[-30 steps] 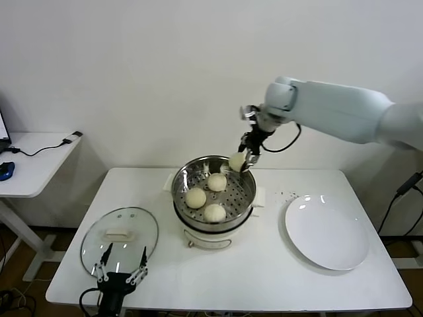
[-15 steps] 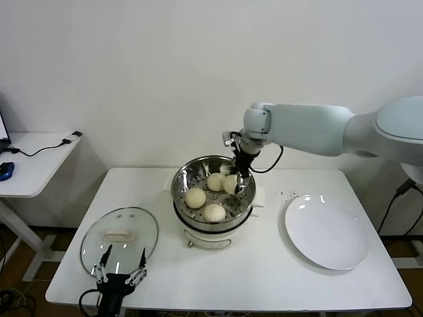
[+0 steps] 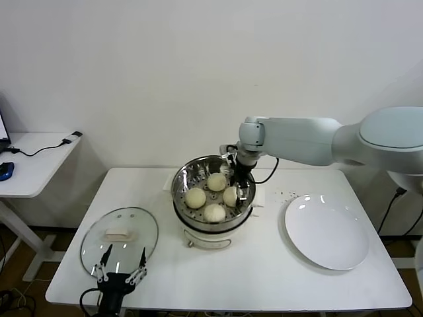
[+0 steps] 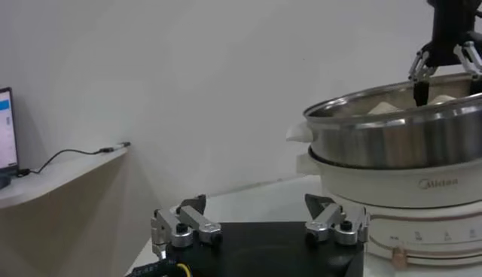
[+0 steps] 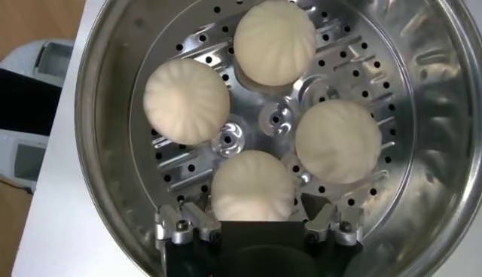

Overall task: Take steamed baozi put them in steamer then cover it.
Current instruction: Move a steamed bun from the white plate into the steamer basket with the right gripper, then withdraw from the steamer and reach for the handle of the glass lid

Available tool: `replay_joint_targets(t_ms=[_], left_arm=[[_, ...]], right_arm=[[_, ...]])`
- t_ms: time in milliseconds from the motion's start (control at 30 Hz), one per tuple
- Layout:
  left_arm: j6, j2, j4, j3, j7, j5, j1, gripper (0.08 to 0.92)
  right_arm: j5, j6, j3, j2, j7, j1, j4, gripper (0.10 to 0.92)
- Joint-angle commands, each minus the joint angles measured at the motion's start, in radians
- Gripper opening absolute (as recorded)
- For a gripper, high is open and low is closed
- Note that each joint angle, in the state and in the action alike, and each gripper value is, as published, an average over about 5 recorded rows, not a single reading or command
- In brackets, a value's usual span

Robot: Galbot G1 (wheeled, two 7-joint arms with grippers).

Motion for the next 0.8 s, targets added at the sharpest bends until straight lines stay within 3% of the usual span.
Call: replay_joint_targets(t_ms=[33, 333, 533, 800], left_arm=[[0.002, 0.000, -0.002, 0.001, 0.000, 0.002, -0.001, 0.823], [0.004, 0.001, -0.010, -0.003, 0.000, 0.004, 0.004, 0.823], [0.003, 0.009, -0.007, -0.019, -0.001, 0.004, 0.003, 0.823], [0.008, 0.007, -0.016, -0.022, 0.002, 0.025, -0.007, 0.823]], right_arm=[[0.014, 0.011, 0.018, -0.025, -0.016, 0.027, 0.009, 0.821], [0.103, 0.120, 0.055, -0.187, -0.044, 0.123, 0.024, 0.823], [0.278, 0.346, 0.145, -0.384, 0.245, 0.086, 0.108, 0.823], [0.296, 0.520, 0.491, -0.665, 0.595, -0.240, 0.260, 0.823]])
